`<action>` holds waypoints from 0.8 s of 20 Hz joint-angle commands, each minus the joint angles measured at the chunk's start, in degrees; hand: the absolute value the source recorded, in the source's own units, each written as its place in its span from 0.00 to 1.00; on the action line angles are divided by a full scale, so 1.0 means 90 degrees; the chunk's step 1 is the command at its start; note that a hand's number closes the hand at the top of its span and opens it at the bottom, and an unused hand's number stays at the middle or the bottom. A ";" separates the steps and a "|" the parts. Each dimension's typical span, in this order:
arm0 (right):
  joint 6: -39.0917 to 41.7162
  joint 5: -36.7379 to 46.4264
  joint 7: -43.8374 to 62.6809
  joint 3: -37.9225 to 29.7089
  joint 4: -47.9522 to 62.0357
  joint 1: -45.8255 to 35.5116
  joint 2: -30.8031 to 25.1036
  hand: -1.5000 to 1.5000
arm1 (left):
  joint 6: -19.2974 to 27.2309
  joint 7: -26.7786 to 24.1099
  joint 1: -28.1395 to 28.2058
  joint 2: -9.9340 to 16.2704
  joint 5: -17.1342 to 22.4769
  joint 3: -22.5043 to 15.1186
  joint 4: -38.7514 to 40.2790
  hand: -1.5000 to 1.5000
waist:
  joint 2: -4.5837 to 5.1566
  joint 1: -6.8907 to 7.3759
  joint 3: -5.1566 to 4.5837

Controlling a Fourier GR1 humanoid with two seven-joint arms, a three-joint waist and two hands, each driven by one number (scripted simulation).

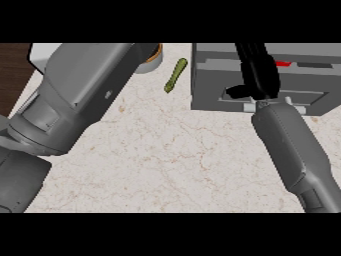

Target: Pick up the can, place it into the drawer and close the drawer

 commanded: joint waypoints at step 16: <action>-0.1081 0.0276 -0.0040 -0.0800 0.2895 -0.2756 -0.0211 0.00 | -0.0334 0.0689 0.1185 0.0789 -0.0192 -0.0214 -0.1674 0.00 | 0.0070 0.0434 -0.0003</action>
